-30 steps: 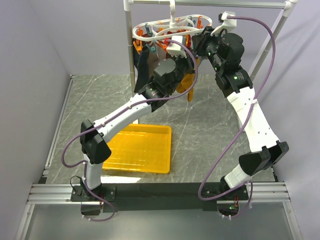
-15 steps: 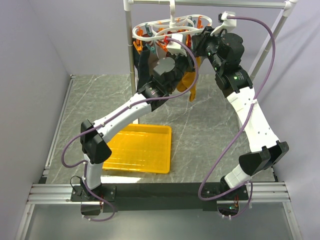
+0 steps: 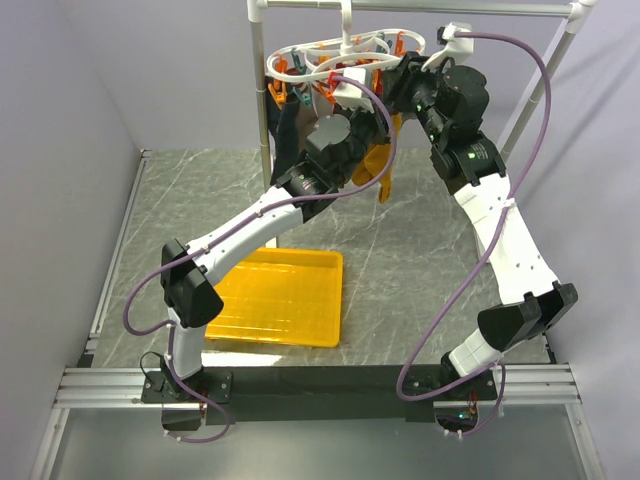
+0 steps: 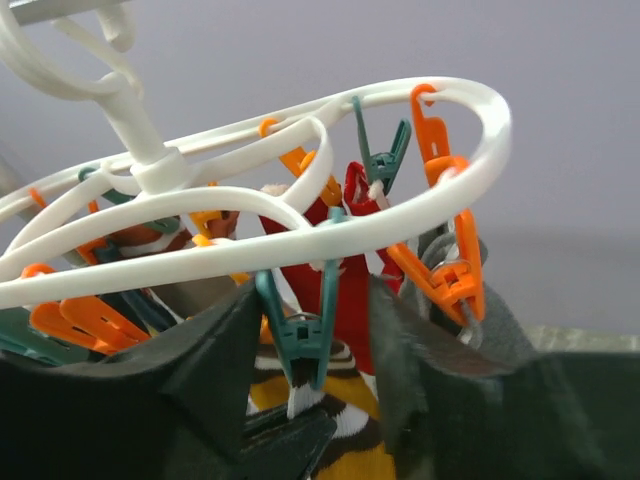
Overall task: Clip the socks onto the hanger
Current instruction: Clamp the sock onto the hanger, then reset both arms
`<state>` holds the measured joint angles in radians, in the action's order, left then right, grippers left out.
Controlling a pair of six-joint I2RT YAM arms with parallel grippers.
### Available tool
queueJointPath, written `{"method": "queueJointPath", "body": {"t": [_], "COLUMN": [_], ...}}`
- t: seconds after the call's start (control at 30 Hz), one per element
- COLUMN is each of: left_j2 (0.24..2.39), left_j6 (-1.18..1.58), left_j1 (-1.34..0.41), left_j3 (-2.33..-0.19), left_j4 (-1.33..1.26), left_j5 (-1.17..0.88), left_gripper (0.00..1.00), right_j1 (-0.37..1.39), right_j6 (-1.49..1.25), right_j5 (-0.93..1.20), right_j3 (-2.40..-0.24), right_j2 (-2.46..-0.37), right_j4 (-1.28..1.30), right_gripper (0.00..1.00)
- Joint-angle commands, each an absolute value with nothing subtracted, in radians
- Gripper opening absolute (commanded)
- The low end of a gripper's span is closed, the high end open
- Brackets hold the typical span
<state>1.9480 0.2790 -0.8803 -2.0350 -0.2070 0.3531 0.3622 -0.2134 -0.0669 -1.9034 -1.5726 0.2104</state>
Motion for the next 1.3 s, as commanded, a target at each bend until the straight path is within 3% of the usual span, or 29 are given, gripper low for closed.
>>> {"method": "queueJointPath", "body": {"t": [0.0, 0.13, 0.47, 0.57, 0.7, 0.8, 1.0, 1.1, 1.27], "left_j2": [1.948, 1.942, 1.914, 1.893, 1.835, 1.758, 1.593, 1.459, 1.186], "left_j6": [0.288, 0.299, 0.301, 0.308, 0.324, 0.344, 0.512, 0.557, 0.512], "left_j1": [-0.884, -0.884, -0.882, -0.884, -0.882, -0.881, -0.760, -0.672, -0.586], "left_j3": [-2.072, -2.063, -2.033, -2.020, -1.994, -1.959, -1.876, -1.735, -1.458], "left_j4": [-0.264, -0.261, -0.253, -0.221, -0.147, -0.062, 0.207, 0.244, 0.345], "left_j5": [0.348, 0.350, 0.348, 0.336, 0.289, 0.265, 0.091, -0.024, -0.020], "left_gripper": [0.01, 0.01, 0.04, 0.15, 0.52, 0.65, 0.73, 0.74, 0.80], "right_j1": [0.367, 0.365, 0.348, 0.342, 0.337, 0.336, 0.333, 0.334, 0.339], "right_j6": [-0.219, -0.241, -0.299, -0.302, -0.304, -0.322, -0.373, -0.387, -0.443], "right_j5": [-0.045, -0.014, -0.026, -0.040, -0.064, -0.110, -0.098, -0.063, -0.012], "right_j3": [-1.962, -2.003, -1.981, -1.942, -1.858, -1.761, -1.600, -1.441, -1.157], "right_j2": [-1.542, -1.542, -1.448, -1.402, -1.321, -1.241, -1.099, -0.976, -0.789], "right_j4": [0.238, 0.285, 0.391, 0.426, 0.431, 0.429, 0.434, 0.365, 0.299], "right_gripper": [0.56, 0.72, 0.75, 0.76, 0.77, 0.77, 0.78, 0.79, 0.85]}}
